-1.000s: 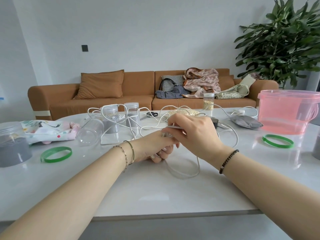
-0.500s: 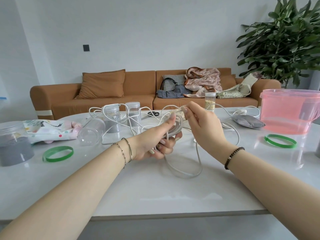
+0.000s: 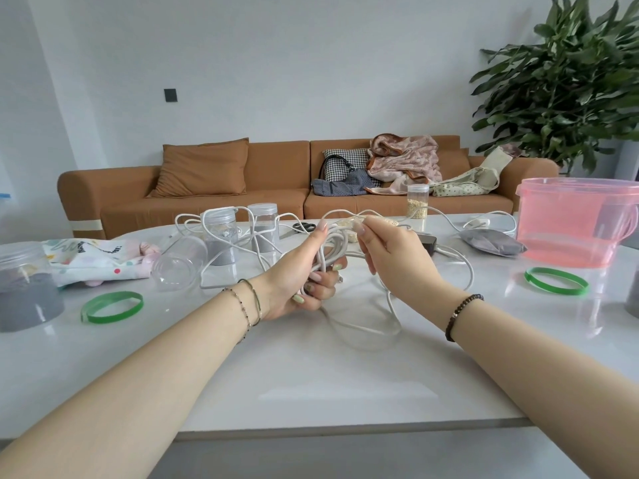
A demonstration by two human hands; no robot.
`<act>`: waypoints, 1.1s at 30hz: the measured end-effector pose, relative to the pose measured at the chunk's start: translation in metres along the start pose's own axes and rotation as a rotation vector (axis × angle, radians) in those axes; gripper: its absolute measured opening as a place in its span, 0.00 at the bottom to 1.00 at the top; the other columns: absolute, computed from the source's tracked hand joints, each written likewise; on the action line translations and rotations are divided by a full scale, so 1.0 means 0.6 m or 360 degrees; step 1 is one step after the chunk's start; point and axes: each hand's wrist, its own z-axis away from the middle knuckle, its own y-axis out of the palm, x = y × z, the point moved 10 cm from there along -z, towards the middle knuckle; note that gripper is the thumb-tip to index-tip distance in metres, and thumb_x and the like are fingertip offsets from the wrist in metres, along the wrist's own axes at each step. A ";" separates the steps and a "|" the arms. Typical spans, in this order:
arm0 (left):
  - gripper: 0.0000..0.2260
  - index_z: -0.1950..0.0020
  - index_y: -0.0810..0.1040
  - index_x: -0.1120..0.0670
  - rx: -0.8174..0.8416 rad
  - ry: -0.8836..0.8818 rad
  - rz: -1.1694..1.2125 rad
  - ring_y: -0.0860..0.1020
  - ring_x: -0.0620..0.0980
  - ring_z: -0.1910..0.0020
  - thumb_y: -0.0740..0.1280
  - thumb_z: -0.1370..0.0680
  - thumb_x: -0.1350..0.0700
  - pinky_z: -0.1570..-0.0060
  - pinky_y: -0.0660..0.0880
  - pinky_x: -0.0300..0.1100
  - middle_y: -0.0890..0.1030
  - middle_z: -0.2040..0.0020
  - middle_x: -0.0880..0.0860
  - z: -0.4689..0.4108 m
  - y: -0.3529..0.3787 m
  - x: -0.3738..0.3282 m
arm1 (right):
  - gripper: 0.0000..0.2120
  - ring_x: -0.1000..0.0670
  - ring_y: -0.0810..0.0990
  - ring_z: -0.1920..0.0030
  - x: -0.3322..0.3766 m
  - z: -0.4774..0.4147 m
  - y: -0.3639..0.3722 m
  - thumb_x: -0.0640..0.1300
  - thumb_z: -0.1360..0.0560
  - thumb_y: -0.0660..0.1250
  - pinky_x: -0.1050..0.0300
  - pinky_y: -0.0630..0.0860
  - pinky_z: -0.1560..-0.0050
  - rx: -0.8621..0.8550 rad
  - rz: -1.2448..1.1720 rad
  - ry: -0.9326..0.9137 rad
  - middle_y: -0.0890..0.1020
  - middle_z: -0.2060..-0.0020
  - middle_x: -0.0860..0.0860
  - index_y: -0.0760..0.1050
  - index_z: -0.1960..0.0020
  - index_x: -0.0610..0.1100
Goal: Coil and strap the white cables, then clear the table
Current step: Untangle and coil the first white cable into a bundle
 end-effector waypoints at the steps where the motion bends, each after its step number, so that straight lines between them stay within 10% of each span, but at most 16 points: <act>1: 0.28 0.58 0.68 0.53 0.0010 -0.0013 0.0002 0.51 0.44 0.71 0.48 0.21 0.29 0.81 0.48 0.33 0.55 0.69 0.48 0.000 0.001 0.002 | 0.22 0.43 0.75 0.64 -0.001 -0.001 0.000 0.65 0.22 0.49 0.39 0.76 0.57 0.0001 -0.0015 0.0003 0.75 0.73 0.50 0.65 0.63 0.50; 14: 0.28 0.61 0.67 0.52 0.0274 -0.0211 -0.0027 0.54 0.42 0.75 0.50 0.24 0.27 0.81 0.47 0.33 0.55 0.70 0.47 0.010 0.037 0.027 | 0.20 0.42 0.74 0.66 -0.006 0.002 0.010 0.55 0.18 0.57 0.42 0.76 0.60 0.0112 -0.0016 0.0052 0.74 0.73 0.48 0.65 0.65 0.47; 33: 0.26 0.58 0.68 0.53 -0.0469 0.0253 0.0102 0.58 0.45 0.74 0.53 0.21 0.31 0.78 0.54 0.35 0.61 0.71 0.49 -0.007 -0.052 -0.019 | 0.12 0.52 0.71 0.71 0.013 0.012 0.020 0.47 0.17 0.57 0.50 0.73 0.64 0.0222 -0.0127 0.0033 0.75 0.73 0.51 0.71 0.58 0.46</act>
